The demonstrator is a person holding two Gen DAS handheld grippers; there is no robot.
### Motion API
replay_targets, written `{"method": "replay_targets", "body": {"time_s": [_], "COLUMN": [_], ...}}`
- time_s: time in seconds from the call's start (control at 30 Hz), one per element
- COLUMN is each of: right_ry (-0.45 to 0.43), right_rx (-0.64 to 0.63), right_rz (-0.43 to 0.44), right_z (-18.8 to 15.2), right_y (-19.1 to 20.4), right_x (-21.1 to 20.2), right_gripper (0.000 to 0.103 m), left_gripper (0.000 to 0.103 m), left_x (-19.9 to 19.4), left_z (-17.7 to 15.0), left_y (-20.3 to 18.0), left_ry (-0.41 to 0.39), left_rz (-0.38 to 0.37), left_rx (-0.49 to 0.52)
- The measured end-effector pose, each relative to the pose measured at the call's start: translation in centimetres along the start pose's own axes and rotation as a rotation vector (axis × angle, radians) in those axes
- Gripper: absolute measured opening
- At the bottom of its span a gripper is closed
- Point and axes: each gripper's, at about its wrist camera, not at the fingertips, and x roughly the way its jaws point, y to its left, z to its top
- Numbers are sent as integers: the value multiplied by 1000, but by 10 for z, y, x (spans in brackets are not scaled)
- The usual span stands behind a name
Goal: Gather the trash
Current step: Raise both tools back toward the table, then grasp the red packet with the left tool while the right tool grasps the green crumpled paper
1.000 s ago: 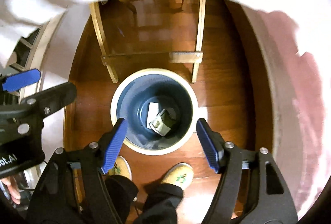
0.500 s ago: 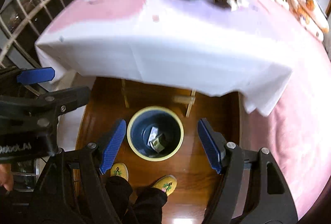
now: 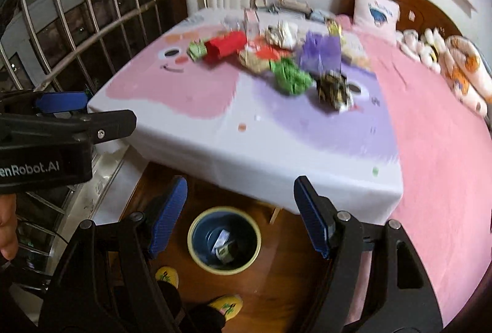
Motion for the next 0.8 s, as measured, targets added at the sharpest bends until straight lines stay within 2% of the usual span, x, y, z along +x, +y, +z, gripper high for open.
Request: {"method": "replay_targets", "body": {"time_s": [0.17,0.37,0.5,0.6,0.8], "right_ry": [-20,-16,9,47,116], "right_rx": [-8,44,101,153,154], "right_rz": [7,1,-33,-71,-140], "right_z": [33,79,108,132,170], "right_y": [-7,-22,-38,-54,-70], "right_x": [7,41,76,111,187], "right_gripper": [70,70,70,70,70], "left_gripper": [80,80,80,80,80], "left_x": [1,29,70,110,192], "left_z": [26,78,129,171,235], "left_y": [7,25,37,45,53], "left_ry": [-29,-21,-5,38,127], "left_rz": [8,-25,-59,-95,-148], "left_rx": [-33,-45,-6,32,88]}}
